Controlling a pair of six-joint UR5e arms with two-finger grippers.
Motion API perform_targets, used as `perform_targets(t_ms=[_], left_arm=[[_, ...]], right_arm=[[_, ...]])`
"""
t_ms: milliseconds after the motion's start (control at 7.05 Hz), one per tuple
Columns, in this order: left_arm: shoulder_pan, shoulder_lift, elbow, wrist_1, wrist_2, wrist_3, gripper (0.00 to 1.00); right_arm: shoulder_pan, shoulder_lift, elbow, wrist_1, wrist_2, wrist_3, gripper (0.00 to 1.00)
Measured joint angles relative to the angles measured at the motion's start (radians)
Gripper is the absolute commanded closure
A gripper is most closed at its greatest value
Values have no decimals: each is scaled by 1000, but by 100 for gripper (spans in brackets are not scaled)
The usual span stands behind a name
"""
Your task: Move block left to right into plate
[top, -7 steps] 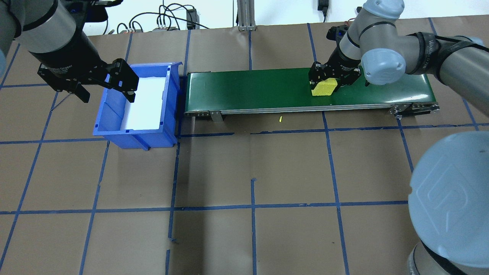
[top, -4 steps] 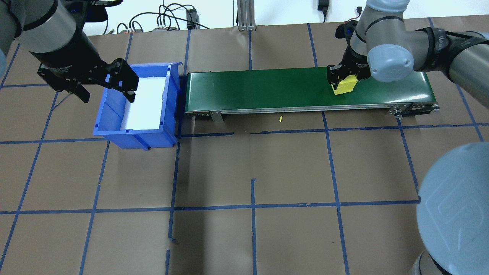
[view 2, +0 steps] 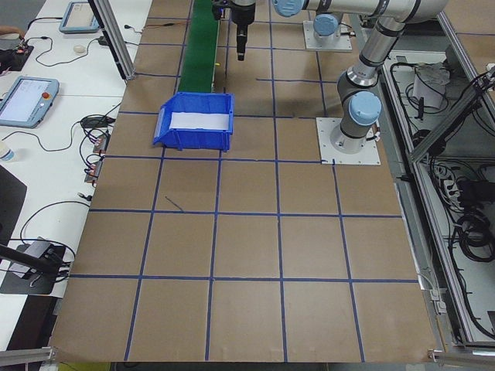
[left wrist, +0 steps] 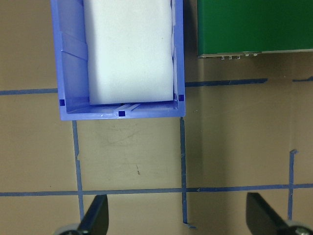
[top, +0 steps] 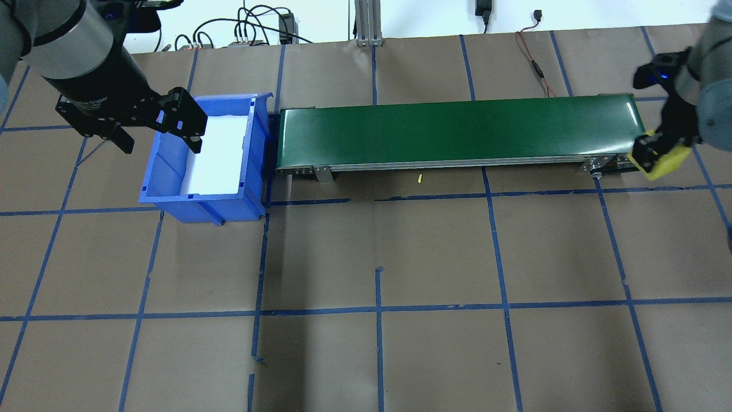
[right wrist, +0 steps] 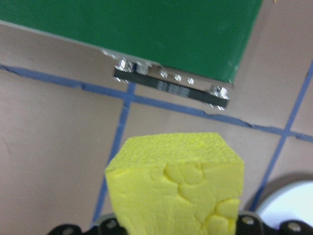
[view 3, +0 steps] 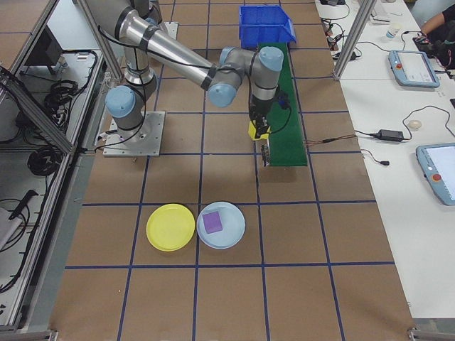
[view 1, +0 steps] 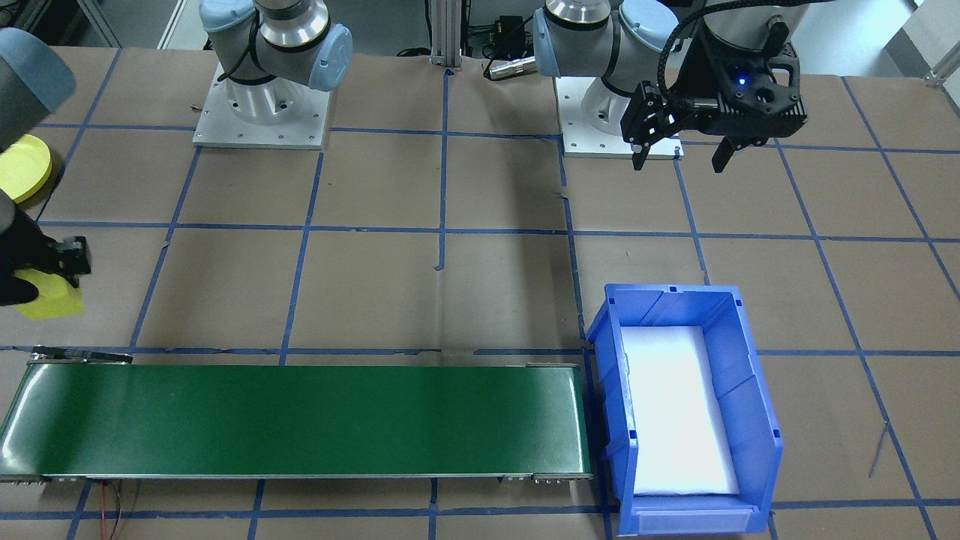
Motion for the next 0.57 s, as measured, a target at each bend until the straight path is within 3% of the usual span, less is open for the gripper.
perform_targets(t_ms=[284, 568], left_arm=[[0, 0, 0, 0, -1, 0, 0], [0, 0, -1, 0, -3, 0, 0]], right_arm=[[-293, -23, 52, -21, 7, -278, 82], [-472, -14, 83, -66, 35, -467, 82]])
